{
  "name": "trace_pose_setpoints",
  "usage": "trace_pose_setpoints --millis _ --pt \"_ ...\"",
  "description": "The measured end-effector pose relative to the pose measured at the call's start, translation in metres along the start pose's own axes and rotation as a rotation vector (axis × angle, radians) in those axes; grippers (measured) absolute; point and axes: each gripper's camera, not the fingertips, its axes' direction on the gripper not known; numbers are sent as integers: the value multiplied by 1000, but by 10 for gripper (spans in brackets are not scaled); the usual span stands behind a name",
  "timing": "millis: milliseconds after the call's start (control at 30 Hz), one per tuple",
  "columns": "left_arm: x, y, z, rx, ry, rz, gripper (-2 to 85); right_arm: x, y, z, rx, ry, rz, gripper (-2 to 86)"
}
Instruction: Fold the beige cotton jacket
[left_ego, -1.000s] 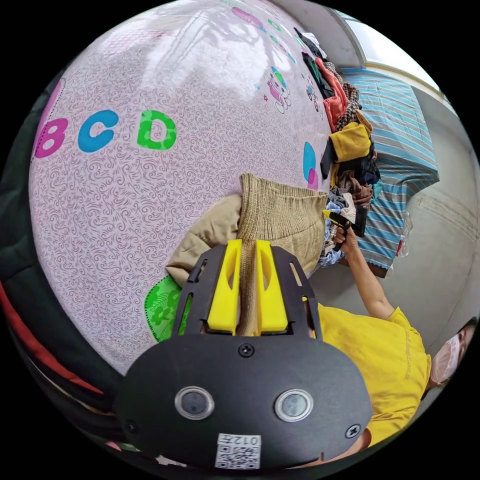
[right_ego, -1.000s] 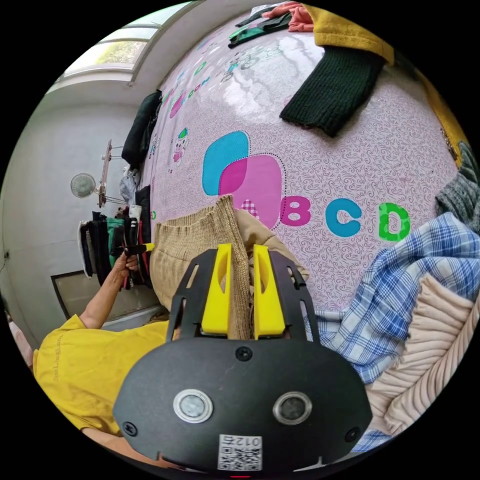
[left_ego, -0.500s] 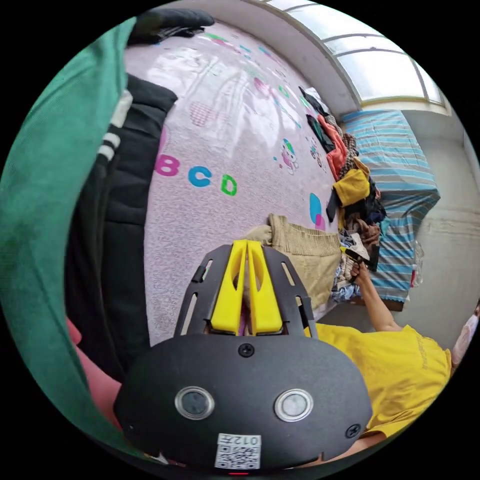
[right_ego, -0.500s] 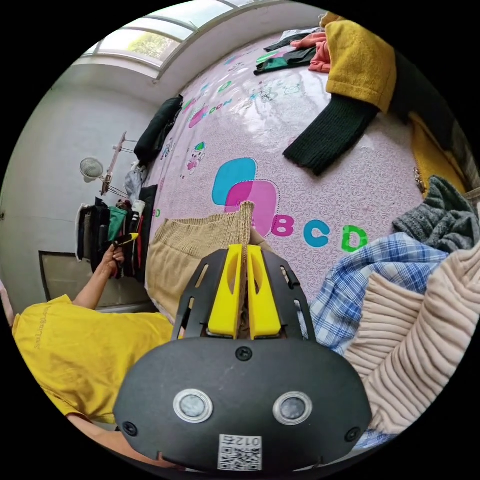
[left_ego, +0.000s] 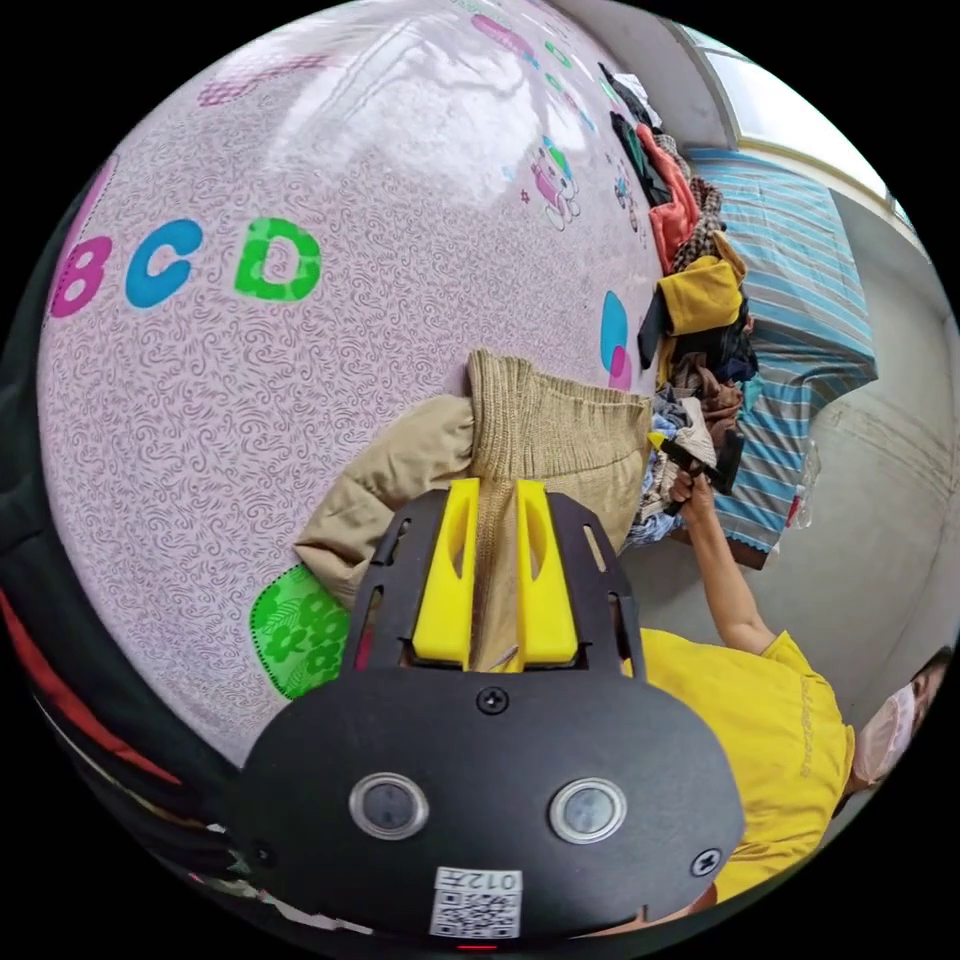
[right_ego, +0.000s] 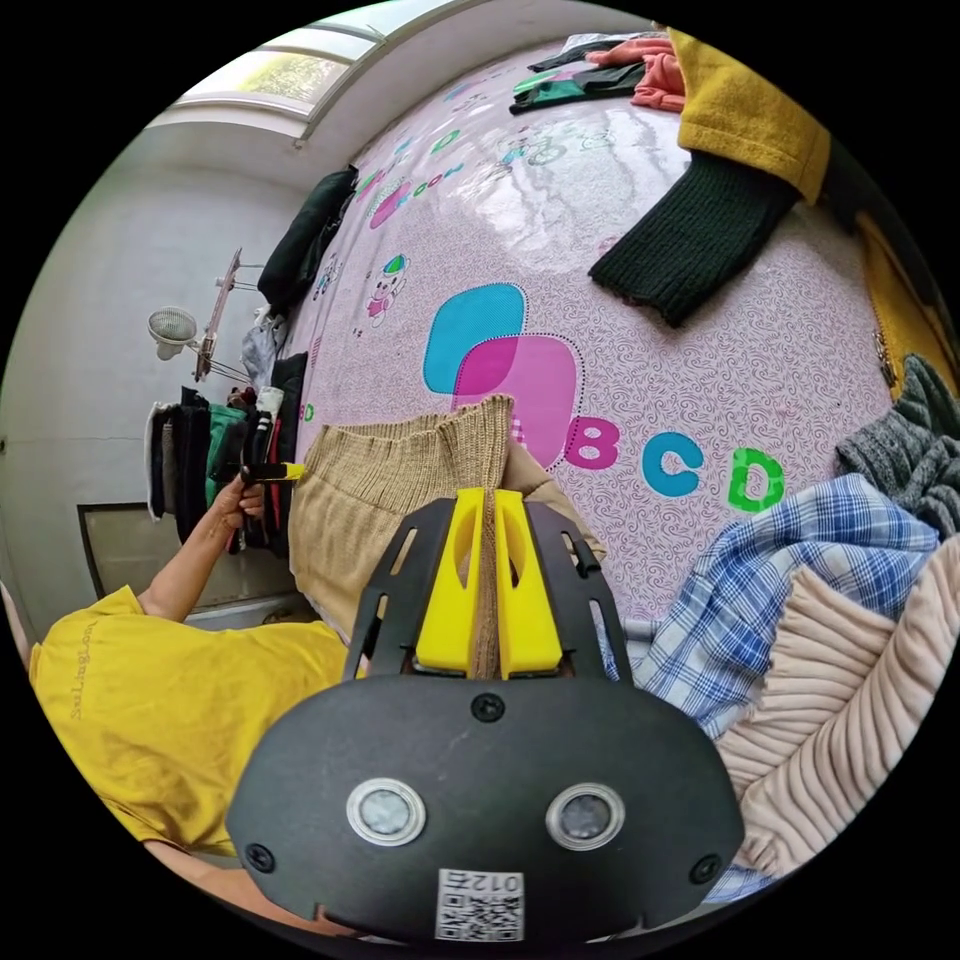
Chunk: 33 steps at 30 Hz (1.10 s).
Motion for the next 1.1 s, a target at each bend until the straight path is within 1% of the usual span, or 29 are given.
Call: trace_pose_setpoints --millis 33,100,200,267,333,367,433,500,567,633,733,800,867,900,967,1033,1100 --pt "5 0 -3 -1 -34 21 20 -2 1 -1 4 -1 -2 23" --pt "13 6 -16 34 -36 55 15 -4 3 -4 15 -6 -8 23" --pt "26 34 -60 161 -48 109 9 -10 9 -23 76 5 -25 24" --pt "28 59 -85 227 -163 111 7 -13 14 -36 117 24 -37 23" --pt "18 68 -88 244 -188 78 6 -11 13 -34 133 19 -34 23" --pt "7 68 -82 236 -171 53 6 -7 10 -28 145 -12 -16 23" --pt "-8 61 -68 211 -152 7 6 -4 3 -12 145 6 20 22" --pt "-20 51 -52 186 -95 -27 6 -4 -7 10 111 68 57 22" --pt "-26 40 -39 167 -97 -65 6 -7 -16 33 68 162 85 23" --pt "-25 33 -34 142 -95 -71 7 -11 -19 41 64 197 108 26" --pt "-20 30 -33 120 -72 -46 11 -11 -20 46 36 170 130 33" --pt "-18 36 -39 133 -49 -42 13 -10 -14 37 48 117 131 40" --pt "-11 54 -55 217 -41 -49 16 -10 5 19 109 62 133 49" --pt "-8 61 -59 245 -51 -56 16 -11 11 15 124 49 134 51" --pt "18 88 -72 357 -123 -15 15 -10 33 13 137 -11 145 58" --pt "45 102 -68 371 -177 55 13 -10 47 20 134 -41 152 61" --pt "71 106 -51 311 -219 130 11 -13 58 31 130 -49 157 63"
